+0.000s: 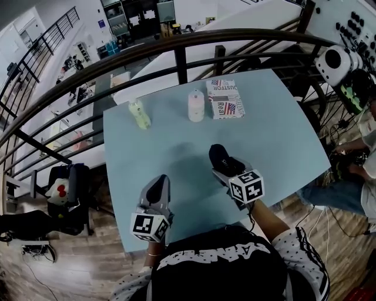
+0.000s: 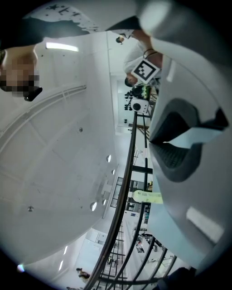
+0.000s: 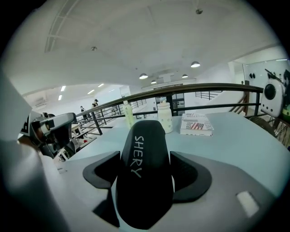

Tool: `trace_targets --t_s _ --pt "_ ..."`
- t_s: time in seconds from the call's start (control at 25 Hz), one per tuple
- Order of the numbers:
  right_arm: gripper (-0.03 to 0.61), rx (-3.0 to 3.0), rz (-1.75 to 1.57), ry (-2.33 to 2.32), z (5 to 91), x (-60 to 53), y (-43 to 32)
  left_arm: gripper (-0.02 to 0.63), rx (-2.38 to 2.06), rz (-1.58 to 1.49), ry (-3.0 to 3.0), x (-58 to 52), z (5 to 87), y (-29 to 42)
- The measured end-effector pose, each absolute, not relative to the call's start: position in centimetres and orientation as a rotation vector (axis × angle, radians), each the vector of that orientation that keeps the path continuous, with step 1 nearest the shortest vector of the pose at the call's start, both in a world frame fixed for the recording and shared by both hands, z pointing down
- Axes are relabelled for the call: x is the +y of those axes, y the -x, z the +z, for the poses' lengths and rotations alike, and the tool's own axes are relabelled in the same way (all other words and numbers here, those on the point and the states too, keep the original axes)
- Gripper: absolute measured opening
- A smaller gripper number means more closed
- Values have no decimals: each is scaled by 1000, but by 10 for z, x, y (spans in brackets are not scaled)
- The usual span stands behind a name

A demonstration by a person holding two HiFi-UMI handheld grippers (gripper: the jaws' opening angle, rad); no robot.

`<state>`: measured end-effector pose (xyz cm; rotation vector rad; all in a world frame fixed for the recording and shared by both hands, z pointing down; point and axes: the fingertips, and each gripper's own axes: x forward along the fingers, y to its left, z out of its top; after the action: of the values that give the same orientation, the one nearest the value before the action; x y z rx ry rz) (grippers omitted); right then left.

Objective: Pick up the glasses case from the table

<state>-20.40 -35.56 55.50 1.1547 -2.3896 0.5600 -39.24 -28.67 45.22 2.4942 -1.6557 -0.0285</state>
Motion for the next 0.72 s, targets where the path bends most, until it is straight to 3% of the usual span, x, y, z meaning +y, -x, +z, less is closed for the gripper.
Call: trace_targets --t_s 0.72 --pt "356 -2650 486 -1119 456 -355 160 0 -1682 6 -2540 -293 416 331"
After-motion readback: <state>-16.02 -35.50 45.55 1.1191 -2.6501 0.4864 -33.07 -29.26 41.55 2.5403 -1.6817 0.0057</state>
